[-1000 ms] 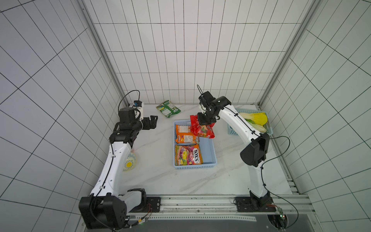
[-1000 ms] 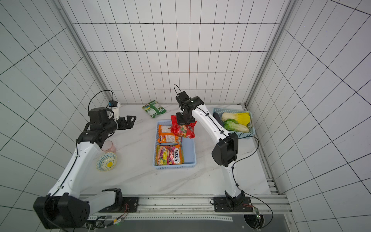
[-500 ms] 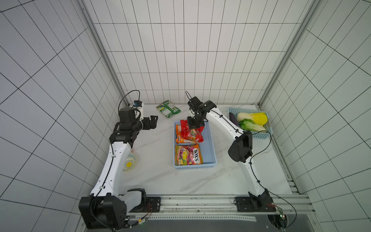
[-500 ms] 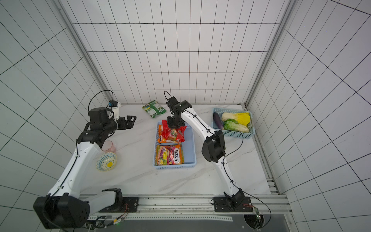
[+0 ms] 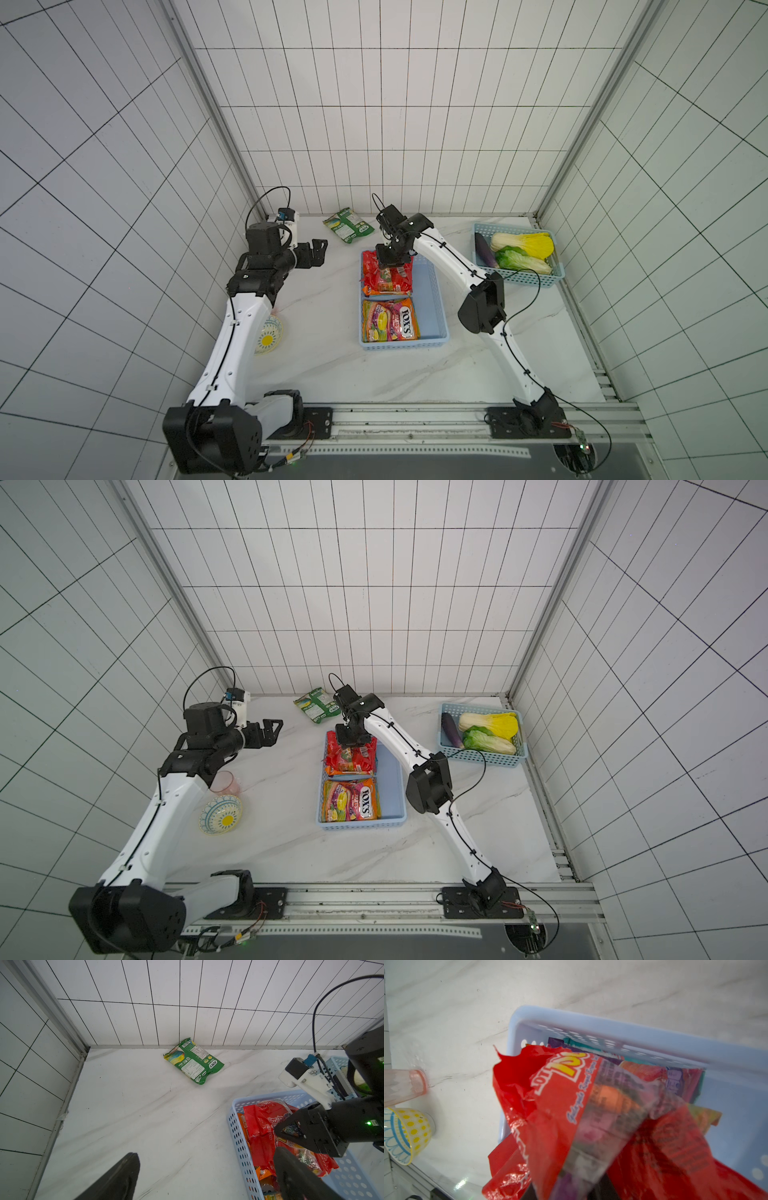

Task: Put the candies in the basket
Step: Place the candy in the basket.

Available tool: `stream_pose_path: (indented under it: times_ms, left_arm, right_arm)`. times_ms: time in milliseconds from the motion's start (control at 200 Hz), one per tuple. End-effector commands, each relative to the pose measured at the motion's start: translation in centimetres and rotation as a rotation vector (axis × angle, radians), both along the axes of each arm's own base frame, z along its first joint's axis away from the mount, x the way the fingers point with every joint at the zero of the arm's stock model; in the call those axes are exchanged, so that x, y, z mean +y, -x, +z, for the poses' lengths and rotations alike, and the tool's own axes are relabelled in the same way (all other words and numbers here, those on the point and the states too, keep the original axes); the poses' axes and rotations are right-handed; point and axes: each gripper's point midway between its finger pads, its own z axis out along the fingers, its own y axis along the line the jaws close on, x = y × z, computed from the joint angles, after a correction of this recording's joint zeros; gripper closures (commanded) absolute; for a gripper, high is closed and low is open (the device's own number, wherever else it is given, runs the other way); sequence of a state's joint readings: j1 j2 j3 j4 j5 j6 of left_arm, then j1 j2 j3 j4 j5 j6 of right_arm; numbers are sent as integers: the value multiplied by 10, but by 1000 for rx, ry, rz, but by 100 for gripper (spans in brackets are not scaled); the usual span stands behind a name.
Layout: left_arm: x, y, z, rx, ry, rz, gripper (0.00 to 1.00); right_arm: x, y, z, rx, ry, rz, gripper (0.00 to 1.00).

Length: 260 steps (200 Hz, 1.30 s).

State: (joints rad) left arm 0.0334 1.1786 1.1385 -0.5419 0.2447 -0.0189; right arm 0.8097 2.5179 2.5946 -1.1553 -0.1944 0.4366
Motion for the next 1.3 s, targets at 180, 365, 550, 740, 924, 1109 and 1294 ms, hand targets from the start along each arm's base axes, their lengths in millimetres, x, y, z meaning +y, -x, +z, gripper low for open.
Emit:
stream_pose_path:
  times_ms: [180,365,550,740,924,1109,1294]
  left_arm:
    - [0,0,2,-11,2,3,2]
    - [-1,-4,3,-16,28,16,2]
    - [5,-8,1,-4,26,60,2]
    - [3,-15,-4,11,54,59,2]
    - [2,-32,-12,43,93,75,2]
    - [3,-55,-28,111,122,99,2]
    - [0,-79,-37,130,163,102,2]
  right_arm:
    - [10,3,-1,-87,40,65,43]
    - [5,4,54,-186,-17,57,38]
    - [-6,5,92,-253,-31,54,32]
    - [-21,10,117,-290,-31,44,30]
    - [-42,18,141,-345,-18,39,17]
    - [-76,24,157,-415,45,10,6]
    - [-117,27,165,-472,117,-40,1]
